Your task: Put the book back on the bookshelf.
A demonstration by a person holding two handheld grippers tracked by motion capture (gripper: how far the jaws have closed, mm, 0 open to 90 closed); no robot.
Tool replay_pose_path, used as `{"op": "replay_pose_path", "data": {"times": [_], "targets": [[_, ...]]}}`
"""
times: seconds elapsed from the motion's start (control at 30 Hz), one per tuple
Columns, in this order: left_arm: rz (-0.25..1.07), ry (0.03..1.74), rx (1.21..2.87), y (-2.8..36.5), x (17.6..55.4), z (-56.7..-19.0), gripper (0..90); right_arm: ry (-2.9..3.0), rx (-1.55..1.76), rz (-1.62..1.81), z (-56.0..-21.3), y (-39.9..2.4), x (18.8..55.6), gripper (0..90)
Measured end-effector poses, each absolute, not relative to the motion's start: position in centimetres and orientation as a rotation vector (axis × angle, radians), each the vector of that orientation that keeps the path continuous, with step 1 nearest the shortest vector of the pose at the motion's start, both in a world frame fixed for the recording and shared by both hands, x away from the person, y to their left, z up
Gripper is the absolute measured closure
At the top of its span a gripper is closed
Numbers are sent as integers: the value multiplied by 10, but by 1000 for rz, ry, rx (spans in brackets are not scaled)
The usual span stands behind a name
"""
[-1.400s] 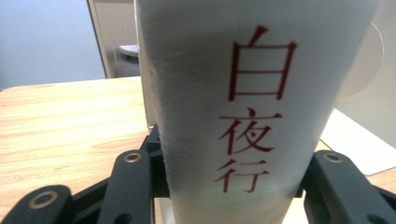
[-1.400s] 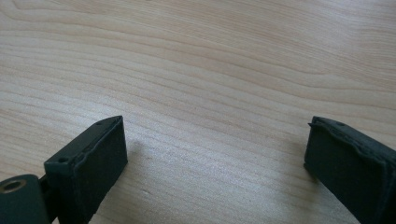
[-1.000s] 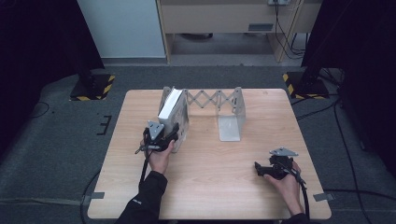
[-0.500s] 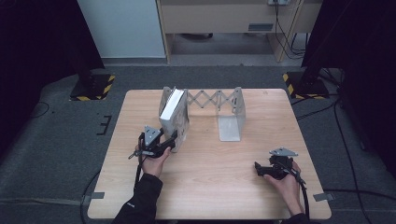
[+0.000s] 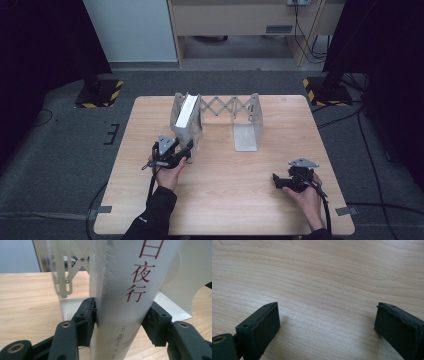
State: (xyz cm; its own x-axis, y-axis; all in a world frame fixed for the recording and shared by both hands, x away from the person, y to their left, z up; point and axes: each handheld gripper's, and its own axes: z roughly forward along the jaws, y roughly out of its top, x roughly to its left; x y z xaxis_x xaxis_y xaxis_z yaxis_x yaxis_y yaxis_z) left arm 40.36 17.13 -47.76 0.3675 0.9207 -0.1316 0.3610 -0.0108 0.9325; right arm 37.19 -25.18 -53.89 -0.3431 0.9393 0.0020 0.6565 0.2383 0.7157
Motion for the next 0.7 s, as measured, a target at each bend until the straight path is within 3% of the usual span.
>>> {"op": "replay_pose_path", "data": {"times": [0.7], "targets": [[695,1171,1567,164,428,-480,440,2087,1463,882,-539,-251,372,64]]}}
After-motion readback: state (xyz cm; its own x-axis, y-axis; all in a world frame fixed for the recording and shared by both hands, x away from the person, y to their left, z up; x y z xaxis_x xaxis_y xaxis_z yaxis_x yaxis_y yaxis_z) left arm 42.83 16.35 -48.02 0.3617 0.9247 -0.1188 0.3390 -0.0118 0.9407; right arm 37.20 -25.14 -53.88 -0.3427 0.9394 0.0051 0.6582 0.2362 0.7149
